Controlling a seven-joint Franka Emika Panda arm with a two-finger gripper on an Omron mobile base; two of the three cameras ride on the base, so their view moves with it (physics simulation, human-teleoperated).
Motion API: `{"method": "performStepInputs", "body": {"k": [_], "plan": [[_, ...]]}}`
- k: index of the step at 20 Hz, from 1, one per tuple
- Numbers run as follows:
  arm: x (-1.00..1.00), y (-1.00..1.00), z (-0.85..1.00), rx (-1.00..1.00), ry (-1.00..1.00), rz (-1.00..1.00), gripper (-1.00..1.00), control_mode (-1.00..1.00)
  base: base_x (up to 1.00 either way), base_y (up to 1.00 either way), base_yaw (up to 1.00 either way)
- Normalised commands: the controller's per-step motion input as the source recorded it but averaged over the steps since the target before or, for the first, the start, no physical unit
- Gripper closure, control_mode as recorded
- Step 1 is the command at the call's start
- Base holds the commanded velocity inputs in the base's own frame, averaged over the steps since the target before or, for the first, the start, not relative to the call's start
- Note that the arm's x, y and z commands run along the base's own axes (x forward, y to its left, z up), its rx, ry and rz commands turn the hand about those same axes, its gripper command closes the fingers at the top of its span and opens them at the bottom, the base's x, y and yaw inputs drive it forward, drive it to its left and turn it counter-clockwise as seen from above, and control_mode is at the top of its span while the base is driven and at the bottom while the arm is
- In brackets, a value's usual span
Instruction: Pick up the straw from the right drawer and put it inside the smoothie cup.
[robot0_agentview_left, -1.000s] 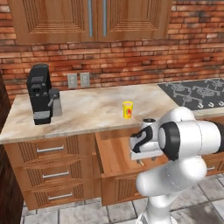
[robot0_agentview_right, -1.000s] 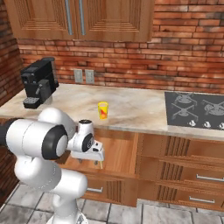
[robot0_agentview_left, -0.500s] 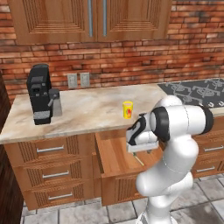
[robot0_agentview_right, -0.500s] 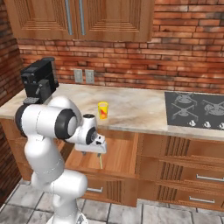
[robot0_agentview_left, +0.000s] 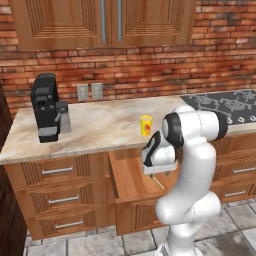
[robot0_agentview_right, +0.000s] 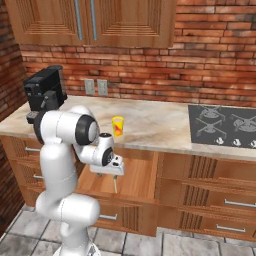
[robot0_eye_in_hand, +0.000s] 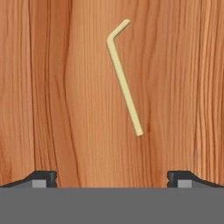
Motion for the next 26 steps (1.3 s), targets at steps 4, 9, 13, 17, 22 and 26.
{"method": "performStepInputs", "body": {"k": [4,9,13,17,22,26], "plan": [[0.15,-0.10,-0.49,0.00,-0.05,0.00,-1.00,-1.00,0.00,0.00,0.00],[0.24,-0.12,-0.36,0.00,-0.03,0.00,-1.00,-1.00,0.00,0.00,0.00],[0.32,-0.05,-0.18,0.02,-0.06,0.00,-1.00,-1.00,0.00,0.00,0.00],[0.38,-0.02,-0.14,0.03,-0.04,0.00,-1.00,-1.00,0.00,0.00,0.00],[0.35,-0.04,-0.16,0.03,-0.03,0.00,-1.00,-1.00,0.00,0.00,0.00],[0.30,-0.02,-0.21,0.01,0.00,0.00,-1.00,-1.00,0.00,0.00,0.00]]}}
